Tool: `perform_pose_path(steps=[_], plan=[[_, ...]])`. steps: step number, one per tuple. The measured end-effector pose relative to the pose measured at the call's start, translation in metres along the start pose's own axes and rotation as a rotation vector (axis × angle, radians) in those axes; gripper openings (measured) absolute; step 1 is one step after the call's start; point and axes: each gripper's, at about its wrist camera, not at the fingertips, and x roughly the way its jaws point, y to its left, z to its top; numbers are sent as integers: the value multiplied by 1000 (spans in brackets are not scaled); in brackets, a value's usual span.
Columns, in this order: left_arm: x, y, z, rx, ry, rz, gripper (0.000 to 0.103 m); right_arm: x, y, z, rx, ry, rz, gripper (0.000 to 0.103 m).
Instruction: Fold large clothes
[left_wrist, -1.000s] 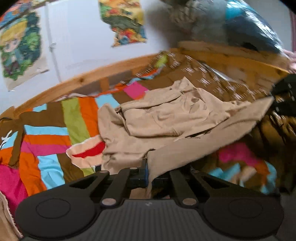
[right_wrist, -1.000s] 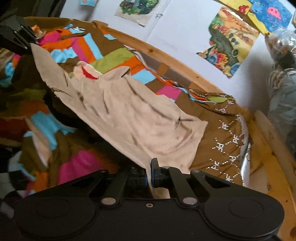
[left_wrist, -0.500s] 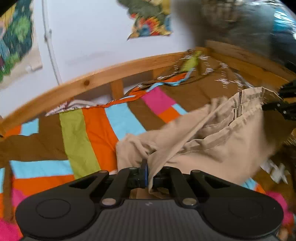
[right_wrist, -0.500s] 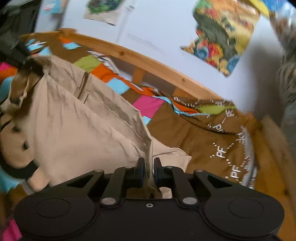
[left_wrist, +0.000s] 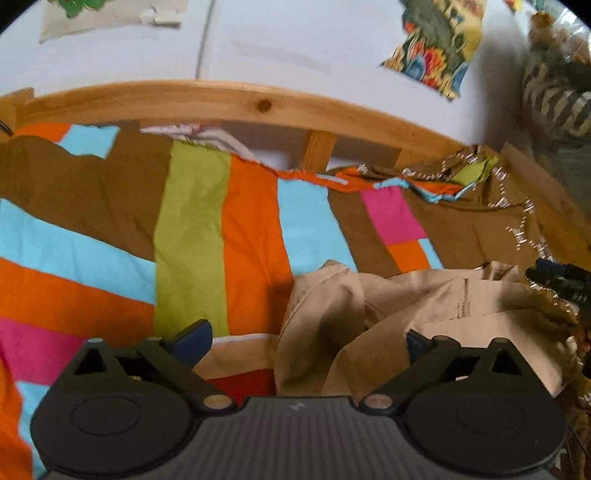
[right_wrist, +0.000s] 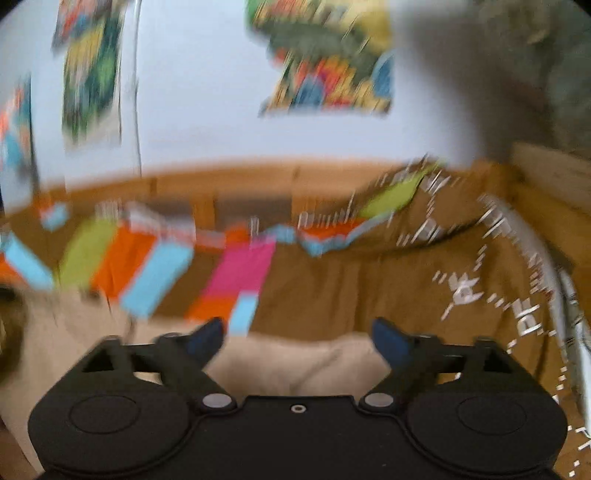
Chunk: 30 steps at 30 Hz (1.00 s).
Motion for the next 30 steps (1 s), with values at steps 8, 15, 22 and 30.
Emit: perform_pose_path(steps=[8,15,22,30], plan=[[-37,16,15,-215,-96,-83,102,-72,-41,-16,89,-44,-28,101],[-78,-21,-33,4,-142,-84,102,-140,-63,-109,218,-63,-138,102],[-69,-62,-137,207,12,-18,102,-113,-63,-127,183,55,-154,91],[-39,-66,-132,171,-21,161,77,-101,-64,-141,225,41,-118,69]])
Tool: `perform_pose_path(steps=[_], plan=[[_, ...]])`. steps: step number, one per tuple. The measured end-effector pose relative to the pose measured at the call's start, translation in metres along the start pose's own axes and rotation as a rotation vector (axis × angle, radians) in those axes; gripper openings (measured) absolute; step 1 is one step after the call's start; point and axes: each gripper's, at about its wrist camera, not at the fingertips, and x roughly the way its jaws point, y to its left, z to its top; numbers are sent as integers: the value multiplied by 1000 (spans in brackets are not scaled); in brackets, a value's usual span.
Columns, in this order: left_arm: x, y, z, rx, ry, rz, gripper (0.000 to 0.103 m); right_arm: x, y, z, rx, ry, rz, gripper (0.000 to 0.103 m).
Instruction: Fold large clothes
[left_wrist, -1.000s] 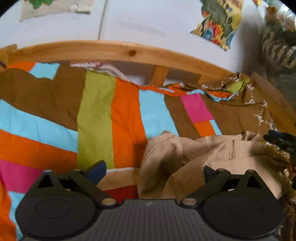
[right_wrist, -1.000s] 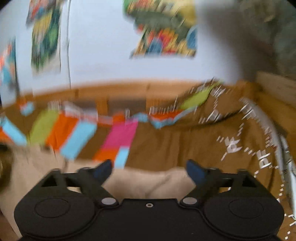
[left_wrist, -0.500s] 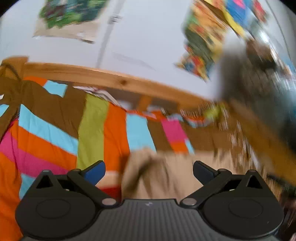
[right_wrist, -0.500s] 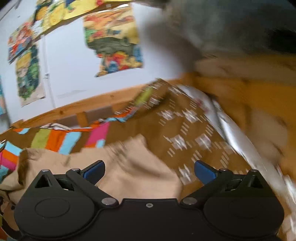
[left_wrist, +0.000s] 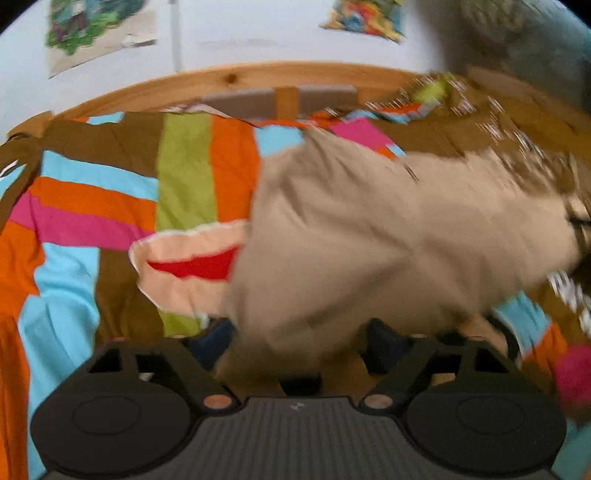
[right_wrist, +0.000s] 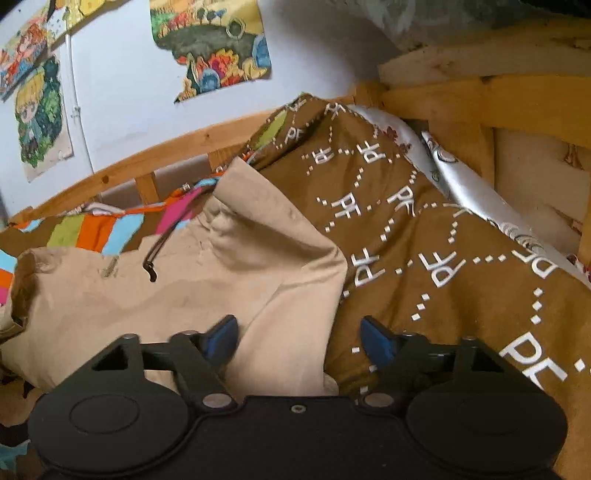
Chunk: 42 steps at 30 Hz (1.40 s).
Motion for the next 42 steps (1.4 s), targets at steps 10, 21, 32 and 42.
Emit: perform_pose_path(steps=[10,21,32,42], plan=[[3,87,15,-569,-96,2,13,5,-14,28,129,-100,20,8],[-7,115,-22,-740,-79,-90,74,-9,-27,13,223,20,25,62],[-5,82,-46,-624,3,-86,9,-13,-17,-2,294,60,25,11],[-91,102,-15,-505,-203,-149,6,-82,1,35,311,-90,-3,1]])
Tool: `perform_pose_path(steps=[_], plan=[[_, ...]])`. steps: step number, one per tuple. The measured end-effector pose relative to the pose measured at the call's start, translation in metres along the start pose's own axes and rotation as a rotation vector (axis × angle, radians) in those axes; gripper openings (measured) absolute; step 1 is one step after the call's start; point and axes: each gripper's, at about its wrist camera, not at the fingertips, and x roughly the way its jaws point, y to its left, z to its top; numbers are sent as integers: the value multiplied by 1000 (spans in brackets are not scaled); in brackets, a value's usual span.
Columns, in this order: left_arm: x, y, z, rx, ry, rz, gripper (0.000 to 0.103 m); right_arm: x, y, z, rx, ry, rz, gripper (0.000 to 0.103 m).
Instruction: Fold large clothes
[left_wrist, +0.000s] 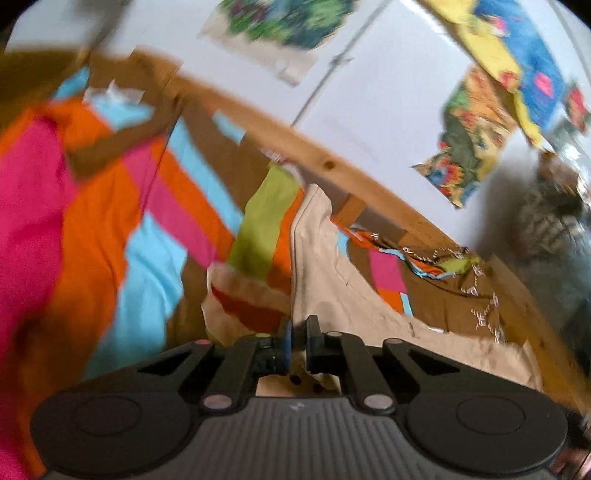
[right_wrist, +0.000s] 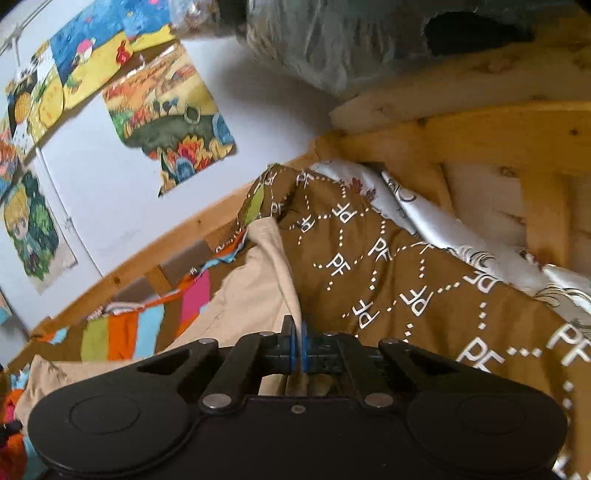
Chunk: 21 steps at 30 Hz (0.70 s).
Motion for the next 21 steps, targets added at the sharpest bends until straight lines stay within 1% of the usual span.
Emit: perform_pose_path(steps=[1,3,6,7,8,10,12,14,15,17,18,19,20,21], plan=[[-4,2,-1,22,13,11,6,-3,-2,-2,19,17,-8,1],[-4,10,-13,46,74,34,6,0,-6,-11,16,83,-49,2],[11,22,-45,93,195,91,6,19,-14,-33,4,230,-148,2],[15,26,-55,90,212,111,6,22,-18,-39,9,258,-171,2],[18,29,-63,75,216,118,6,22,-19,-42,15,271,-181,2],[18,34,-68,45,213,121,6,20,-17,-45,-5,278,-198,3],[19,32,-69,61,218,130,6,22,-10,-48,-63,281,-217,4],[21,33,-67,53,232,136,7,25,-3,-52,-122,287,-231,8],[21,33,-65,42,237,140,7,25,-2,-53,-132,281,-237,9],[18,29,-62,30,235,145,9,20,-2,-52,-146,254,-249,15],[15,27,-61,31,236,160,12,16,1,-51,-162,228,-254,24],[16,24,-60,34,238,170,26,12,3,-51,-185,202,-253,40],[13,23,-60,41,237,167,37,8,9,-51,-221,164,-250,46],[7,18,-58,59,219,158,59,4,15,-51,-259,131,-242,55]])
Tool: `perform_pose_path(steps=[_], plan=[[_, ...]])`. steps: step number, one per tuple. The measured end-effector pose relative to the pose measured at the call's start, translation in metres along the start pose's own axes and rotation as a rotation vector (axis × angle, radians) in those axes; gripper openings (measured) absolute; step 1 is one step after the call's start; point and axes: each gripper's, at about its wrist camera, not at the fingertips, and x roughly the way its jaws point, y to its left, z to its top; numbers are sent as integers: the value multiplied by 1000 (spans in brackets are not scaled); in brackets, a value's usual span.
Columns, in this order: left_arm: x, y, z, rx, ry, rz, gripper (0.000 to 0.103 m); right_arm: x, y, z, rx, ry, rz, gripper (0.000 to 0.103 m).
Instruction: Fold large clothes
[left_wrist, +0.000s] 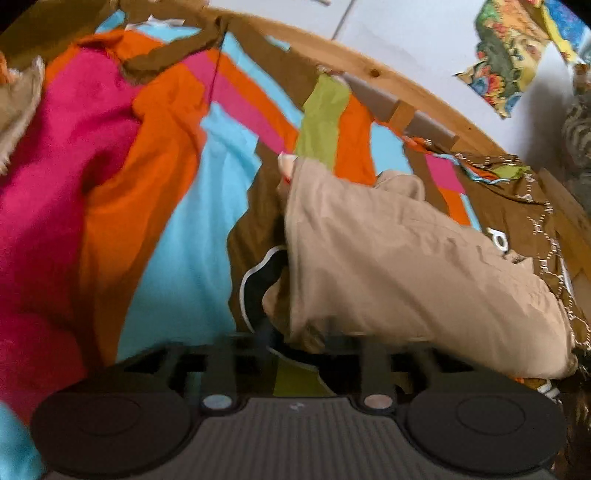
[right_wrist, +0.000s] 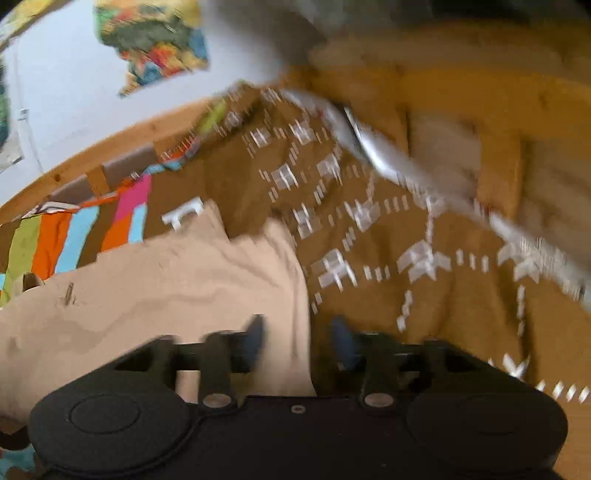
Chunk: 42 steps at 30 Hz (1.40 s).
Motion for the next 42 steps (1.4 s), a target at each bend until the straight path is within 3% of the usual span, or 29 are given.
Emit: perform_pose_path(steps=[1,6,10,14,17,19,21,24,31,35,37,42], plan=[[-6,-3,-1,17,-26,0,71,-4,8,1,-45,-38,5,59],[-18,-34,18,92,-110,-43,84,-5,59,1,-252,-153,110,84],[13,-81,39,181,-139,-83,99,19,113,1,-346,-171,227,89],[63,-125,46,244,-138,-67,101,44,163,-3,-422,-209,236,95],[98,-135,40,220,-54,-27,101,62,180,-13,-486,-173,211,95],[113,-129,28,229,-15,9,101,78,182,-27,-529,-88,207,96],[117,-125,12,287,-26,33,101,90,177,-36,-494,-30,233,96],[119,-124,-8,367,-61,45,101,97,175,-43,-501,-44,249,99],[110,-121,-7,350,-62,33,101,87,163,-34,-447,-39,292,101],[75,-115,-6,256,-99,12,102,64,142,-15,-389,-58,281,102],[57,-109,-12,196,-116,-28,102,64,135,-4,-390,-31,221,102],[26,-95,-21,53,-103,-46,102,58,100,3,-329,37,106,102]])
